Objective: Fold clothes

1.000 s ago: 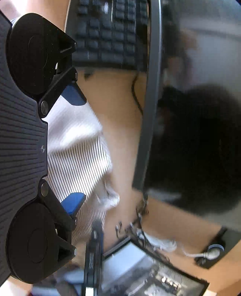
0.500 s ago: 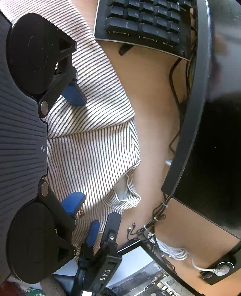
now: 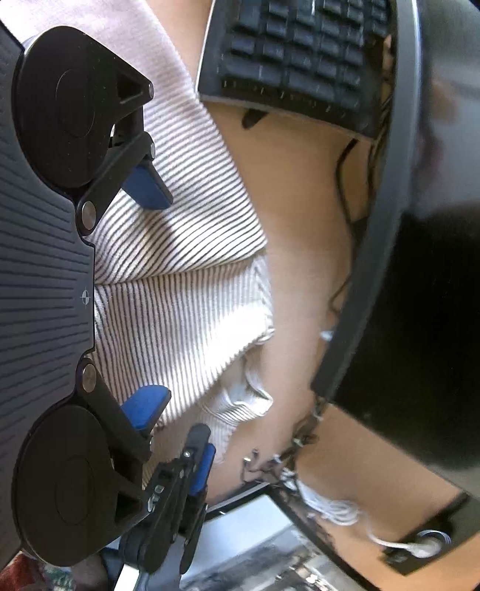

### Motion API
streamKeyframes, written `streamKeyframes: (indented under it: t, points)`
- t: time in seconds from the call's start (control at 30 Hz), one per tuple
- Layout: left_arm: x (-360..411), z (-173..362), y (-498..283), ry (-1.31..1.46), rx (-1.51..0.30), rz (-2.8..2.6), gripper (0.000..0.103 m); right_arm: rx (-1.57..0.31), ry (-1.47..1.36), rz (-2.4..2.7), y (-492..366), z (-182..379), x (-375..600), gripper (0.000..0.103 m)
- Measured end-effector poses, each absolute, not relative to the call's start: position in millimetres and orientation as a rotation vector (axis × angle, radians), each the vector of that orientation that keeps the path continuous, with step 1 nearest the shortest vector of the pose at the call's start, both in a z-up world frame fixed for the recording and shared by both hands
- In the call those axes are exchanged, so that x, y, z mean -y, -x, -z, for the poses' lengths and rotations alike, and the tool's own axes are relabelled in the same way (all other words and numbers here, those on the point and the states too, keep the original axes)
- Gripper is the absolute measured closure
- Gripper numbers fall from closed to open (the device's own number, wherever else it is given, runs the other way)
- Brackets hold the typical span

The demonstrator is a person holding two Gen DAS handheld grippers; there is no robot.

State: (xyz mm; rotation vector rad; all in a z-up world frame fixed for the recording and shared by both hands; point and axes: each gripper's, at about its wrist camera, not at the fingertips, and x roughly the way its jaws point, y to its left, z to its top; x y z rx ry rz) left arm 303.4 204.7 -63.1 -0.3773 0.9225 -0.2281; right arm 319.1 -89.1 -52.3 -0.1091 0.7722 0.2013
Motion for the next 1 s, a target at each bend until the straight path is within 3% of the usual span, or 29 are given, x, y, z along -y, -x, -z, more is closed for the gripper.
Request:
streamKeyframes:
  t: [0.2, 0.4, 0.57, 0.67, 0.73, 0.8, 0.87, 0.9, 0.93, 1.0]
  points:
    - [-229, 69, -290, 0.424, -0.937, 0.169, 0.000, -0.752, 0.078, -0.360, -339, 40, 71, 0.083]
    - [-248, 74, -279, 0.455, -0.950, 0.125, 0.000, -0.862, -0.069, -0.473, -366, 74, 46, 0.083]
    - [-246, 75, -278, 0.443, -0.942, 0.118, 0.000, -0.739, 0.085, -0.551, -346, 66, 17, 0.098]
    - [-245, 75, -277, 0.434, -0.938, 0.114, 0.000, -0.703, 0.129, -0.598, -339, 55, 11, 0.098]
    - [-245, 75, -276, 0.424, -0.937, 0.111, 0.000, -0.707, 0.173, -0.573, -339, 57, 7, 0.092]
    - [-242, 75, -277, 0.406, -0.940, 0.108, 0.000, -0.743, 0.242, -0.529, -340, 69, 2, 0.076]
    - [-240, 75, -277, 0.389, -0.944, 0.105, 0.000, -0.735, 0.290, -0.509, -335, 80, 1, 0.077]
    - [-239, 75, -277, 0.382, -0.946, 0.104, 0.000, -0.717, 0.313, -0.505, -332, 80, -1, 0.080]
    - [-239, 75, -277, 0.378, -0.947, 0.104, 0.000, -0.696, 0.336, -0.502, -328, 80, -2, 0.091]
    - [-239, 75, -277, 0.376, -0.945, 0.104, 0.000, -0.639, 0.380, -0.487, -321, 74, -5, 0.093]
